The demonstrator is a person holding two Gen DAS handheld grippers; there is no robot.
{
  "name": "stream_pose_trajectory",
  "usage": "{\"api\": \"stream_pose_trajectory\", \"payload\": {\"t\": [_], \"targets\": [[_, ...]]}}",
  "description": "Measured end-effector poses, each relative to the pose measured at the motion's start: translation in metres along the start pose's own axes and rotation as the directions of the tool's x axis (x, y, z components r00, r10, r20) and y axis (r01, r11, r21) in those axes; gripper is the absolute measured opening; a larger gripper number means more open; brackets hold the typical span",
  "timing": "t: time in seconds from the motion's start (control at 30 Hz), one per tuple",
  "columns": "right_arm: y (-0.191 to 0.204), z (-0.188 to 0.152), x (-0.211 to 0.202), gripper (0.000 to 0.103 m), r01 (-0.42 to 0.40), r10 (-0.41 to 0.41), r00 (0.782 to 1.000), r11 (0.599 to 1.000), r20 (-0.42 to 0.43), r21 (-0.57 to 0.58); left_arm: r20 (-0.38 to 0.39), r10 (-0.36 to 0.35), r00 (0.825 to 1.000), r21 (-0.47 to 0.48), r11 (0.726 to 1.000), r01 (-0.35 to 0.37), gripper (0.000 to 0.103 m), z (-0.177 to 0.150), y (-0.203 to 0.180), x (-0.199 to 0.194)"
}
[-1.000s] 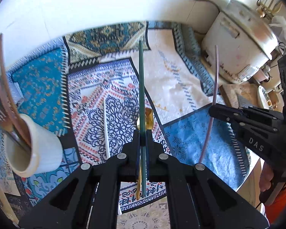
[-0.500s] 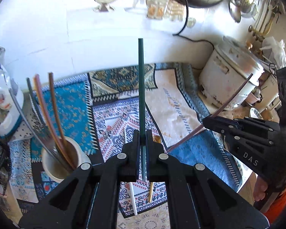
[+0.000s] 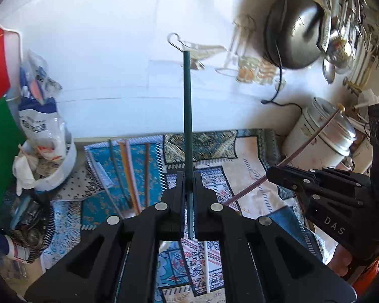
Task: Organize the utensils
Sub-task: 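Lift both held sticks and carry them over the white cup, then lower both sticks into the white cup and open both tools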
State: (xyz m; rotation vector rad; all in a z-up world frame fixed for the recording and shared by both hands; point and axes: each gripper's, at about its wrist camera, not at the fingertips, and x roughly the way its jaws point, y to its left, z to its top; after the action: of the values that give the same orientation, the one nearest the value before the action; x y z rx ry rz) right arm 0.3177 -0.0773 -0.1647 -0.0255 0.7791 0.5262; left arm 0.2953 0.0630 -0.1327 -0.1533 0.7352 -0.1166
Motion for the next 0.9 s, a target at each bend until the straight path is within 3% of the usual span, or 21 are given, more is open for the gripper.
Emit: {"api": "stream_pose_trajectory", "payload": {"t": [0.23, 0.43, 0.9], "targets": [[0.036, 0.016, 0.007, 0.005, -0.087, 0.088, 0.996, 0.995, 0.015, -0.053, 0.058, 0.062, 0.996, -0.047, 0.997, -0.059, 0.003, 0.01, 0.032, -0.022], [0.058, 0.016, 0.029, 0.005, -0.144, 0.14, 0.989, 0.985, -0.041, -0.096, 0.057, 0.11, 0.992, -0.075, 0.992, -0.105, 0.003, 0.011, 0.055, -0.021], [0.07, -0.008, 0.096, 0.005, -0.17, 0.131, 0.955, 0.977, -0.267, -0.128, -0.127, 0.156, 0.98, -0.059, 0.985, -0.164, 0.003, -0.025, 0.082, 0.036]]}}
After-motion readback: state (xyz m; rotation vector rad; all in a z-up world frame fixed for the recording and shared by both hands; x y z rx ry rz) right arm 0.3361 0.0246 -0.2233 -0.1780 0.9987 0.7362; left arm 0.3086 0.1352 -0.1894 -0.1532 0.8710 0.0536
